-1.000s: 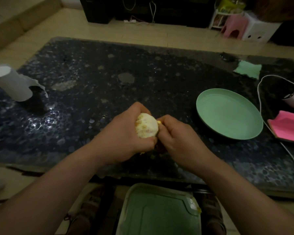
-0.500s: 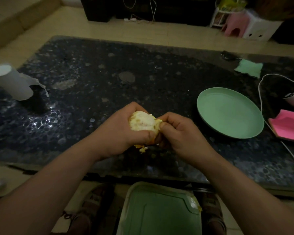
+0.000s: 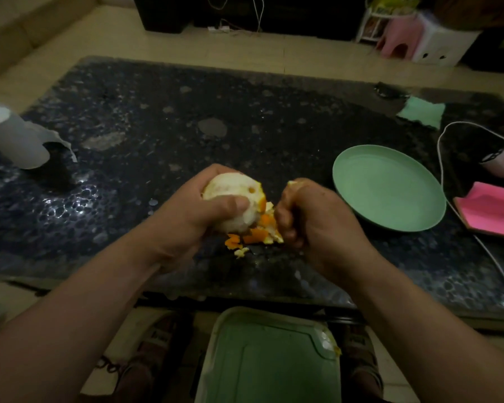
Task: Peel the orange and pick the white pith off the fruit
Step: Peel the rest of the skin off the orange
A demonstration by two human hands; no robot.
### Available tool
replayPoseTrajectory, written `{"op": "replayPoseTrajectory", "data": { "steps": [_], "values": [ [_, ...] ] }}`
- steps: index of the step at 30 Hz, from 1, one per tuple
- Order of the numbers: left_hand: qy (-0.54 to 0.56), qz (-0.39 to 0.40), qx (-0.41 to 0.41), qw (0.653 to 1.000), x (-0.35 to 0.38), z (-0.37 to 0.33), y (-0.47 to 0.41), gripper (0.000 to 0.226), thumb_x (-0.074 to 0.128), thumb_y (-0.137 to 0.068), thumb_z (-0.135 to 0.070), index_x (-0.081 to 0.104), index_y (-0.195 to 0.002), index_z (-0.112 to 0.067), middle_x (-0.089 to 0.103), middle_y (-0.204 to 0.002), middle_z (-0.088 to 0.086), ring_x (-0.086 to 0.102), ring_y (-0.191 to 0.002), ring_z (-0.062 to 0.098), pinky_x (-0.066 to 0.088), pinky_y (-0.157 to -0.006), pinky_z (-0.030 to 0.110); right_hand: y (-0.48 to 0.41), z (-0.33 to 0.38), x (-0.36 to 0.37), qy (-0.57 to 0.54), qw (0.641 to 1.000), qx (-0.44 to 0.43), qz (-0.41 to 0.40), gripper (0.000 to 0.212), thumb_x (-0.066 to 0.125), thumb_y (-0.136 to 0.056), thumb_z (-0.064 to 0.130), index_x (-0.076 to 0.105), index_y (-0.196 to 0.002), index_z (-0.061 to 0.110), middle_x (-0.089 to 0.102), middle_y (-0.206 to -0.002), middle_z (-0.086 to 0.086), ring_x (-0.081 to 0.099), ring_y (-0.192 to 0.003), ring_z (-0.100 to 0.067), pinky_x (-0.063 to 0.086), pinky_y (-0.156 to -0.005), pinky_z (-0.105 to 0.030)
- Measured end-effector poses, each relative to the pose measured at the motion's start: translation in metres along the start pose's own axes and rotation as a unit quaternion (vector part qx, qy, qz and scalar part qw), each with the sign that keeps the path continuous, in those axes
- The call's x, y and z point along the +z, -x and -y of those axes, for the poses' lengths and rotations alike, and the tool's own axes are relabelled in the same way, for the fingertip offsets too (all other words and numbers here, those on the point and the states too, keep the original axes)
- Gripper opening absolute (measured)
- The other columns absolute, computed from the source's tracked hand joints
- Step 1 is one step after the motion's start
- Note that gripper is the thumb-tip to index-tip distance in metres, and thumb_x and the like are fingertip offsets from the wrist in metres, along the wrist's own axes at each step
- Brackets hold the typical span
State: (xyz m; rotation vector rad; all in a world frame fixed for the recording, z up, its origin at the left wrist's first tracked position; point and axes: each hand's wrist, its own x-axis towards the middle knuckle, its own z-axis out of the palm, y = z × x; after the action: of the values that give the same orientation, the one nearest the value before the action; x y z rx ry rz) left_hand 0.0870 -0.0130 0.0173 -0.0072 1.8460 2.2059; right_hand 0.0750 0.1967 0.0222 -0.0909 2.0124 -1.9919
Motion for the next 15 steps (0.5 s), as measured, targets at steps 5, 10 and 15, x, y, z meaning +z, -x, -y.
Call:
{"op": "replayPoseTrajectory", "data": {
  "steps": [5, 10, 15],
  "values": [
    [0.123, -0.053, -0.088, 0.987, 0.004, -0.002, -0.004, 0.055, 0.081, -0.079, -0.022, 0.062, -0.127, -0.006, 0.076, -0.100, 0.021, 0.076, -0.084, 0.033, 0.067, -0.071, 0.038, -0.020, -0.016, -0.014, 0.218, 0.975, 0.008, -0.047, 0.022, 0.051, -0.110, 0.036, 0.072, -0.111, 0.028, 0.070, -0.083, 0.006, 0.063, -0.070, -0.010, 0.051, -0.068, -0.036],
    [0.143, -0.103, -0.148, 0.973, 0.017, 0.000, -0.007, 0.040, 0.077, -0.076, -0.031, 0.071, -0.109, -0.008, 0.081, -0.093, 0.013, 0.077, -0.078, 0.027, 0.066, -0.072, 0.038, -0.020, -0.025, -0.007, 0.370, 0.928, 0.043, -0.009, 0.041, 0.046, -0.109, 0.047, 0.050, -0.148, 0.035, 0.069, -0.130, 0.002, 0.068, -0.112, -0.018, 0.053, -0.093, -0.033],
    [0.071, -0.069, -0.130, 0.987, 0.018, 0.002, -0.007, 0.055, 0.073, -0.081, -0.046, 0.070, -0.121, -0.008, 0.079, -0.101, 0.010, 0.078, -0.083, 0.020, 0.062, -0.060, 0.032, -0.004, -0.012, -0.005, 0.225, 0.971, -0.005, 0.073, 0.030, 0.049, -0.103, 0.060, 0.059, -0.122, 0.039, 0.073, -0.097, 0.010, 0.073, -0.084, 0.000, 0.050, -0.065, -0.016]
  ]
}}
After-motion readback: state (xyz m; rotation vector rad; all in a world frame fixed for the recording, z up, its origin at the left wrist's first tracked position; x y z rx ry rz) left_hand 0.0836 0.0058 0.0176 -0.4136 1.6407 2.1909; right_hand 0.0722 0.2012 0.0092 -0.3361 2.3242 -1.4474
